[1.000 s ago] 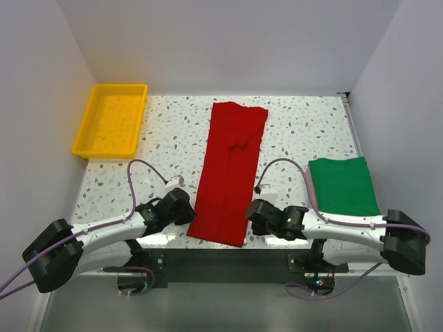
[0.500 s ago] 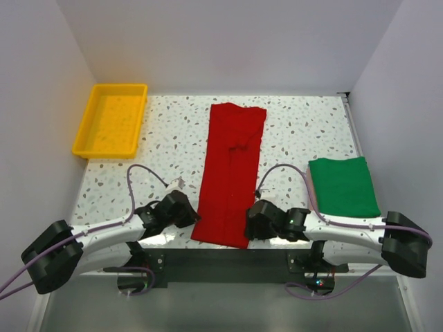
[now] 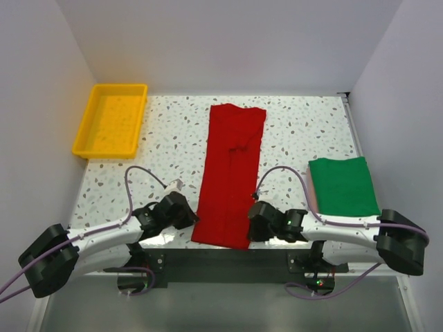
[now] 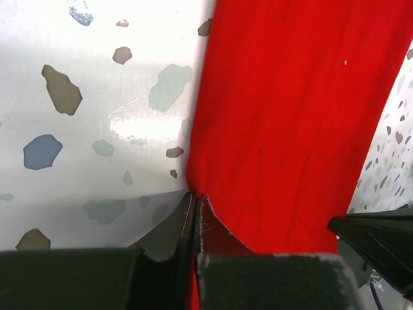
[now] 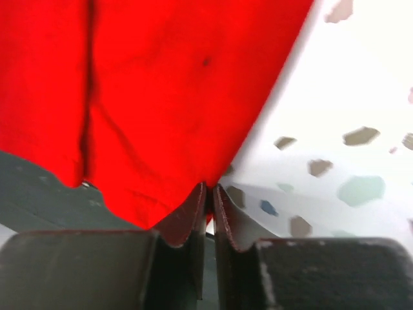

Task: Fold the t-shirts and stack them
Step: Fold the tshirt

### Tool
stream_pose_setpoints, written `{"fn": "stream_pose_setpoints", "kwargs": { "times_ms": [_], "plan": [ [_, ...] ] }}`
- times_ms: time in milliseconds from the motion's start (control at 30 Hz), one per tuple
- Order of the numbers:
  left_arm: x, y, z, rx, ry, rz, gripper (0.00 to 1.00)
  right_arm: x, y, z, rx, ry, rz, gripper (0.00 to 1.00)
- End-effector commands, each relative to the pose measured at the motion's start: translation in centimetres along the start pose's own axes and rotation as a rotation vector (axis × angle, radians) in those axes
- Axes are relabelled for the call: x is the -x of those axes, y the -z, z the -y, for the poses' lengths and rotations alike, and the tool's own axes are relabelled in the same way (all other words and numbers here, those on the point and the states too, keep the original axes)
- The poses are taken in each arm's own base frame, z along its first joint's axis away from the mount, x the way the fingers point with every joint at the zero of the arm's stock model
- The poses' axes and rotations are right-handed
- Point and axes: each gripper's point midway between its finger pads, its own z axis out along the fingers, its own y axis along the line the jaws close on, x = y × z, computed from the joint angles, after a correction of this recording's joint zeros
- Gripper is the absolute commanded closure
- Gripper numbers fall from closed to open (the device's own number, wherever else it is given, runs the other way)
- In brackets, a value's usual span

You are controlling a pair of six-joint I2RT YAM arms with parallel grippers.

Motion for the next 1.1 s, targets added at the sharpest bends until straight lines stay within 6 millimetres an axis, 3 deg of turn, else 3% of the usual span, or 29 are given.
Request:
{"fn": "stream_pose_setpoints", "kwargs": {
  "times_ms": [0,133,267,333,367,467,500,567,700,800,867,900,967,1000,1067],
  "plan": [
    [-1.0,0.2,-1.3,0.031,-0.017,-0.032,1.00,-0.7,0.8,2.9,-0.092,0.008,-0.004,0.91],
    [-1.6,0.5,-0.9,-0.002,-0.015,-0.063,1.00,-0.4,2.2,5.5,-0.144,-0.016,0.035,0.93],
    [-1.8,0.6,-0.8,-0.019,-0.031,-0.073,1.00,-0.5,2.6,6.4,-0.135,-0.041,0.039,0.93],
    [-2.0,0.5,-0.6,-0.029,-0.055,-0.090,1.00,-0.8,2.3,6.4,-0.123,-0.043,0.031,0.88],
    [-2.1,0.5,-0.5,-0.033,-0.064,-0.097,0.98,-1.1,2.1,6.2,-0.116,-0.043,0.011,0.81],
    [-2.6,0.6,0.3,-0.065,-0.074,-0.131,0.83,-1.2,1.6,5.7,-0.098,-0.042,0.006,0.63],
    [-2.6,0.7,0.5,-0.071,-0.072,-0.133,0.81,-1.2,1.6,5.5,-0.090,-0.043,0.004,0.53],
    [-2.6,1.0,0.8,-0.086,-0.069,-0.141,0.73,-0.8,2.0,4.9,-0.069,-0.046,0.011,0.46],
    [-2.6,1.9,0.3,-0.038,-0.055,-0.151,0.62,-0.6,3.4,3.5,0.003,-0.094,0.014,0.45],
    [-1.4,2.6,0.8,-0.019,-0.045,-0.110,0.55,-1.4,3.4,3.6,0.023,-0.109,-0.012,0.45],
    [1.0,2.8,1.0,0.031,-0.075,-0.012,0.52,-1.3,3.6,4.1,-0.007,-0.103,-0.007,0.45],
    [2.6,3.1,2.3,0.038,-0.093,0.030,0.51,-1.1,3.9,4.7,-0.040,-0.085,0.001,0.45],
    [5.1,3.0,2.4,0.102,-0.136,0.117,0.46,1.1,4.7,4.0,-0.051,-0.074,0.081,0.46],
    [7.3,2.7,3.5,0.112,-0.172,0.164,0.46,2.3,4.9,4.0,-0.077,-0.055,0.123,0.46],
    [9.2,2.0,4.5,0.127,-0.214,0.207,0.46,3.6,5.1,4.4,-0.133,-0.031,0.167,0.46]
  ]
}}
